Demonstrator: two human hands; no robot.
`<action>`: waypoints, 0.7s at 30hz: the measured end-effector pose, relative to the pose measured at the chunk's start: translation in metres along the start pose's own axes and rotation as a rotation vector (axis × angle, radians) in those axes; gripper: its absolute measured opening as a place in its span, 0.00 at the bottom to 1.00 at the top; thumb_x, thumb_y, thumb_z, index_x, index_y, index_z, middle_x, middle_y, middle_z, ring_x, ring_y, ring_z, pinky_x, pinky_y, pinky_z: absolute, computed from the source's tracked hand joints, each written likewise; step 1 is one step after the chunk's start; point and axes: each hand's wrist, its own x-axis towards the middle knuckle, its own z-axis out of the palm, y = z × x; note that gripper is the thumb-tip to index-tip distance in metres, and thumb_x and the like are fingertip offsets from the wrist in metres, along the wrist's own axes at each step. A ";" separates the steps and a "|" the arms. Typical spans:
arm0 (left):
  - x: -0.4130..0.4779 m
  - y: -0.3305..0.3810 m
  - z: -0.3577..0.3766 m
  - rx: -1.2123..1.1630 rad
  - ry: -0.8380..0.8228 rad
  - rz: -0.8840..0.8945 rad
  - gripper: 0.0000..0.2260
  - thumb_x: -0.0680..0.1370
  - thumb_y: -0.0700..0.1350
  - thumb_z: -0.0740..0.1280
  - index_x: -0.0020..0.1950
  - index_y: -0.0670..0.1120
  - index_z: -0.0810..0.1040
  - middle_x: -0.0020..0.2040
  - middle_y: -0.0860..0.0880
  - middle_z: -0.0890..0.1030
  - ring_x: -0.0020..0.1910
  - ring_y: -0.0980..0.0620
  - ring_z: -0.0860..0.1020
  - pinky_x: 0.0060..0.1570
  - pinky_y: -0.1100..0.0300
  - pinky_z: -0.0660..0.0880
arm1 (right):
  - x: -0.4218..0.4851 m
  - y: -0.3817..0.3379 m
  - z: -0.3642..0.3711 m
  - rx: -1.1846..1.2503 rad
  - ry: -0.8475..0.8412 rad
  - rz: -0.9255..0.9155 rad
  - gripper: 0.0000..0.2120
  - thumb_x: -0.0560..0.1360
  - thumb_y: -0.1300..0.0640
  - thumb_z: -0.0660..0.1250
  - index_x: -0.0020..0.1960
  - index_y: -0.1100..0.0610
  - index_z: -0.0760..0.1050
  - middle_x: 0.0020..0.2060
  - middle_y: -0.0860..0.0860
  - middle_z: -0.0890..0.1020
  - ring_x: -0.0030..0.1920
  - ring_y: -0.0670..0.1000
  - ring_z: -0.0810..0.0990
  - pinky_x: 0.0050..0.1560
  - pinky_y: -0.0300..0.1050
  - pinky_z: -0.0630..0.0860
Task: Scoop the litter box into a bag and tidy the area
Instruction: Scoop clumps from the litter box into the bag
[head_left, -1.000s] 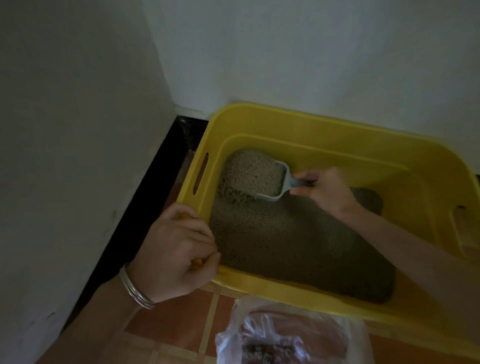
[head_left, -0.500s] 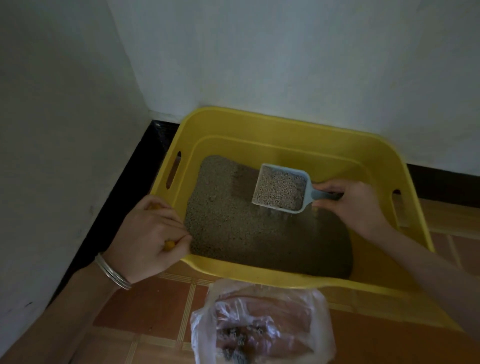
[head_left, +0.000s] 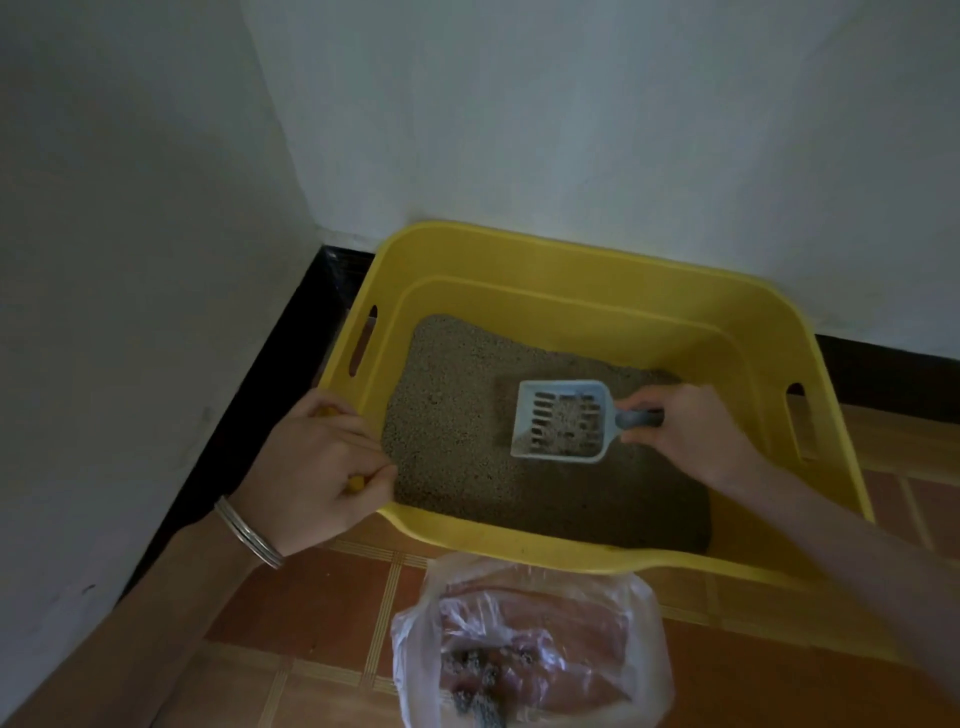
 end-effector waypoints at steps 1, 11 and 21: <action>0.000 0.000 0.000 0.000 0.000 -0.003 0.17 0.74 0.50 0.59 0.27 0.52 0.78 0.29 0.60 0.78 0.35 0.63 0.77 0.57 0.65 0.59 | 0.002 -0.003 0.005 -0.039 -0.029 0.009 0.16 0.69 0.57 0.73 0.56 0.55 0.79 0.51 0.51 0.83 0.50 0.48 0.80 0.55 0.43 0.74; -0.002 -0.002 0.004 -0.027 0.032 0.023 0.16 0.74 0.48 0.60 0.27 0.51 0.77 0.28 0.60 0.78 0.36 0.63 0.77 0.53 0.56 0.66 | 0.046 -0.049 0.030 -0.104 -0.172 0.046 0.13 0.70 0.59 0.72 0.54 0.55 0.79 0.48 0.53 0.83 0.48 0.51 0.80 0.54 0.51 0.77; -0.001 -0.003 0.006 -0.044 0.068 0.016 0.16 0.73 0.47 0.62 0.25 0.51 0.75 0.26 0.59 0.77 0.33 0.63 0.76 0.51 0.58 0.66 | 0.085 -0.094 0.068 0.161 -0.092 0.007 0.13 0.69 0.61 0.73 0.53 0.58 0.80 0.50 0.54 0.82 0.51 0.52 0.79 0.56 0.48 0.75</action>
